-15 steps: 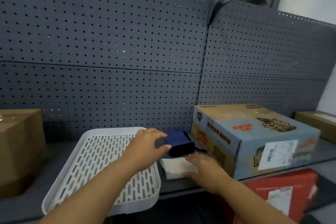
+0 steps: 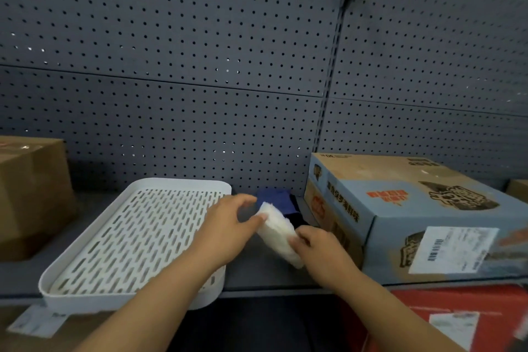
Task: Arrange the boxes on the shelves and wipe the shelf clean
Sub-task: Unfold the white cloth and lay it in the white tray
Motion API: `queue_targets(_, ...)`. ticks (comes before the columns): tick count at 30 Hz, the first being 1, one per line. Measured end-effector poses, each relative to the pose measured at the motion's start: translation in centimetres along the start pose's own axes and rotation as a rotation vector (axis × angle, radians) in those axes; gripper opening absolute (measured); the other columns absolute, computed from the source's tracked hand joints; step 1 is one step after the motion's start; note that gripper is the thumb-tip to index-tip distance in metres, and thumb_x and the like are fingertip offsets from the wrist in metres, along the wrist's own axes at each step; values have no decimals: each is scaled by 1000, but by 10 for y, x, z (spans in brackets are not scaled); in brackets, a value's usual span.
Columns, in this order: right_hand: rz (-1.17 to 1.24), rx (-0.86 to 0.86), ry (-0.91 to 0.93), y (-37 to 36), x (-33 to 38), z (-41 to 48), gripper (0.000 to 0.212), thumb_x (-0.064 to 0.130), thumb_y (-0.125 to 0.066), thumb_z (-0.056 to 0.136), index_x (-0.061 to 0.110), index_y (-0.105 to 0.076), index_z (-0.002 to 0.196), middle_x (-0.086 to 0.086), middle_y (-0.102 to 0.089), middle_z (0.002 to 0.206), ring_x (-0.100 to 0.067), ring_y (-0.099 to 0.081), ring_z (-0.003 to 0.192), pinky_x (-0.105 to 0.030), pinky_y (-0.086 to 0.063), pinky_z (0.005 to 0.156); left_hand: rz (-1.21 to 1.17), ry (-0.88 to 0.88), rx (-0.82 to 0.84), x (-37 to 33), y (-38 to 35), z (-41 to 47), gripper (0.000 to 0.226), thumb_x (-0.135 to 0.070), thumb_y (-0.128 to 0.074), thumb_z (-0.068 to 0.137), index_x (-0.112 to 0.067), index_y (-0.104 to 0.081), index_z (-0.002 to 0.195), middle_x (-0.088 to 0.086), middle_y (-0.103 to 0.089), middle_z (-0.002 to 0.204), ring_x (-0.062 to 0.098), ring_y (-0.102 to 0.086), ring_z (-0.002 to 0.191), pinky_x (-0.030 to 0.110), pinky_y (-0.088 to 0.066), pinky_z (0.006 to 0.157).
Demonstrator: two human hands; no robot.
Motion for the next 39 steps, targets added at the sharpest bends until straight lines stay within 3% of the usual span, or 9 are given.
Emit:
queue_targets(3,304,-67,-35,21,3,-3,31,26,-52,94,4,-54,72,-7,-54,73,-20,-56,69,-44,-55,63,-165,122,-175,2,14,-8,44,-38,-68,80,-24,-48,117,-3,-44,113,14,-50,100,24,-41,82)
queue_targets(6,536,-97,1,37,13,-6,29,20,-55,94,-5,-64,85,-9,-59,74,-20,-58,67,-42,-57,58,-313,179,-134,-2,2,-9,30,-36,-68,81,-17,-53,99,4,-55,100,15,-58,88,28,-49,72)
queue_targets(10,637,-80,137,48,33,-12,23,20,-61,90,7,-74,78,-9,-64,66,-19,-56,58,-36,-50,56,-569,198,16,-18,-22,-10,25,-40,-65,82,-16,-60,86,10,-70,98,20,-70,88,37,-57,74)
queue_targets(17,667,24,201,44,49,-18,21,22,-60,91,26,-77,80,7,-74,69,-6,-63,62,-21,-49,59,-664,179,-39,-31,-15,-12,29,-44,-70,72,-17,-68,80,23,-69,100,42,-67,95,59,-52,86)
queue_targets(20,743,71,149,43,45,-18,20,21,-59,91,26,-76,83,8,-76,75,-3,-69,68,-19,-53,58,-700,176,-53,-33,-12,-15,16,-24,-62,87,-11,-71,87,18,-73,96,38,-68,94,55,-54,85)
queue_targets(27,1016,-22,-110,45,13,-12,18,19,-51,96,16,-67,88,-6,-69,92,-21,-64,81,-36,-58,69,-784,258,-134,-22,9,-20,20,-19,-53,93,-10,-67,82,0,-69,68,20,-64,62,29,-51,60)
queue_targets(30,903,-166,-111,57,5,-11,21,21,-44,99,13,-63,102,-3,-65,97,-20,-62,87,-33,-56,68,-749,256,-187,-17,28,-20,22,-23,-53,92,-12,-64,77,1,-69,75,21,-64,69,31,-49,65)
queue_targets(34,693,-320,-22,69,13,-14,42,33,-51,95,19,-44,134,4,-49,127,-14,-52,113,-36,-47,96,-631,184,-186,-25,47,-17,30,-31,-60,88,-4,-61,74,5,-60,73,21,-54,68,33,-40,70)
queue_targets(39,726,-187,167,69,59,-17,14,29,-59,90,21,-63,101,2,-65,102,-13,-63,92,-24,-52,70,-467,82,-145,-50,55,-17,30,-29,-69,82,-3,-64,67,0,-52,60,11,-44,52,22,-35,57)
Point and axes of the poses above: each hand's wrist, its own z-axis towards the middle knuckle, its own y-axis out of the back of the hand, x = y × z, the point moved 10 cm from there along z, towards the middle knuckle
